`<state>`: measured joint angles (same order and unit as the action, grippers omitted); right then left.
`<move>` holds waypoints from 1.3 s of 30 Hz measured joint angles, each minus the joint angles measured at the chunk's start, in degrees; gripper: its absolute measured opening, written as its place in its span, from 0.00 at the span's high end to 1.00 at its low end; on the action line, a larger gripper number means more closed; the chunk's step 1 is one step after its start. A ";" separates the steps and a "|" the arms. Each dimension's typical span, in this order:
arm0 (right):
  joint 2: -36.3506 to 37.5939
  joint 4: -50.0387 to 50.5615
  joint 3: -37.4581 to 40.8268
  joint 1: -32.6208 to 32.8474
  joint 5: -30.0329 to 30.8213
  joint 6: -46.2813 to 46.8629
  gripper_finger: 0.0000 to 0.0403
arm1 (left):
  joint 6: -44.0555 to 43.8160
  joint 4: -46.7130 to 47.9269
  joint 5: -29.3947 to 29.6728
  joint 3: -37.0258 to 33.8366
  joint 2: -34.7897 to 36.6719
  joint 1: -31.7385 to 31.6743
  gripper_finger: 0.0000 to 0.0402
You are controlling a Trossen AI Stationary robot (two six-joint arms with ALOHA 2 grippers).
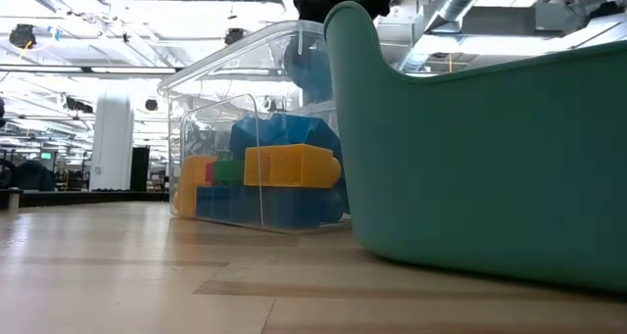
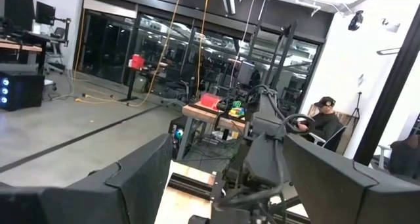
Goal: Pick & Place Toys
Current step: Put the blue game piece into the transparent bin, then put the green game piece into the transparent bin
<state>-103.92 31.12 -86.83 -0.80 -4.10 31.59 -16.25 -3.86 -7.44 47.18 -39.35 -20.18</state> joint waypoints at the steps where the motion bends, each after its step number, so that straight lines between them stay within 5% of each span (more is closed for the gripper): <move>1: 0.02 0.15 0.00 0.04 -0.07 0.20 0.62 | 0.00 0.02 0.00 0.00 -0.02 0.00 0.28; 7: 0.02 -0.83 0.00 -0.02 -0.36 -0.92 0.60 | -0.01 0.00 0.00 0.00 -0.11 0.00 0.28; 14: 1.92 3.37 0.00 -0.50 0.05 2.39 0.19 | -0.02 0.00 0.00 0.00 -0.11 0.00 0.28; 18: 5.28 12.11 0.02 -0.61 6.65 7.50 0.07 | 0.86 0.00 0.01 0.00 -0.11 0.00 0.28; 23: 9.18 29.53 -0.02 -1.63 16.07 18.13 0.06 | 2.49 0.00 0.04 0.00 -0.11 0.00 0.28; 27: 9.70 38.53 1.80 -4.57 17.98 23.40 0.10 | 2.54 -0.13 0.04 0.00 -0.58 0.00 0.28; 39: 9.60 21.73 22.11 -9.40 5.95 24.59 0.19 | 2.48 -0.06 0.04 -0.02 -2.38 0.00 0.28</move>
<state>-94.32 52.85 -64.72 -10.20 1.86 56.18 -13.77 -3.91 -7.40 47.16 -41.74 -20.18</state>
